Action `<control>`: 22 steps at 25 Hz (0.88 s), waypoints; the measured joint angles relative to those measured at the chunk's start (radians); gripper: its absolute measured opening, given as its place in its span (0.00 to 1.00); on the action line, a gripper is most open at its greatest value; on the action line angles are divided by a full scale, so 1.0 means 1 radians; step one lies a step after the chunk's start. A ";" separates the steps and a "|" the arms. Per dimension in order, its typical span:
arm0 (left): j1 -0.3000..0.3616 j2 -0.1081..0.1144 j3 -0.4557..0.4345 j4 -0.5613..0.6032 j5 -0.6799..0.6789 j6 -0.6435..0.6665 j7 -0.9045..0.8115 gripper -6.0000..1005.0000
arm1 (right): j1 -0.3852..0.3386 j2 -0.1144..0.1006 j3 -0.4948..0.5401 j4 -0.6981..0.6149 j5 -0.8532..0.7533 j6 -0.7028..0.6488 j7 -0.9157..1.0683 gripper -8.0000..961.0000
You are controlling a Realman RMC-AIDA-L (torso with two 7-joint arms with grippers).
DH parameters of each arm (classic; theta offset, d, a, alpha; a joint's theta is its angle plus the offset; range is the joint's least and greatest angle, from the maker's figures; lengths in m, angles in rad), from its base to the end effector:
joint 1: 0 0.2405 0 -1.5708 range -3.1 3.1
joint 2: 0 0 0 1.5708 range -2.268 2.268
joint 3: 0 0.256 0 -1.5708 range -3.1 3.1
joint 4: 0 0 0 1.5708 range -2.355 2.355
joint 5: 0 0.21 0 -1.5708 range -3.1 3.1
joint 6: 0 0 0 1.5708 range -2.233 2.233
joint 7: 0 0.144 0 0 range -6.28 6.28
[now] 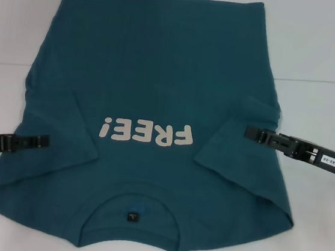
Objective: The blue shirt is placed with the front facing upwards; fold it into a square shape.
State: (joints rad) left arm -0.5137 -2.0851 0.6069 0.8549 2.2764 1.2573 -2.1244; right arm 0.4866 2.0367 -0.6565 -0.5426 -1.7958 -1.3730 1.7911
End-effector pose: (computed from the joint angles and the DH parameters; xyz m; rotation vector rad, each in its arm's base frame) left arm -0.3136 0.3628 0.0433 -2.1452 -1.4219 -0.4292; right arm 0.2946 0.3455 0.0195 -2.2459 1.3337 0.9525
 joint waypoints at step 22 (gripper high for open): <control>0.010 0.001 -0.023 0.011 0.157 -0.055 -0.060 0.92 | 0.001 -0.002 0.000 -0.004 0.001 0.003 0.001 0.97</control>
State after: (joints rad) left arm -0.5041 -2.0839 0.5841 0.8660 2.4335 1.2022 -2.1844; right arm 0.4875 2.0343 -0.6565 -0.5469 -1.7947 -1.3698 1.7917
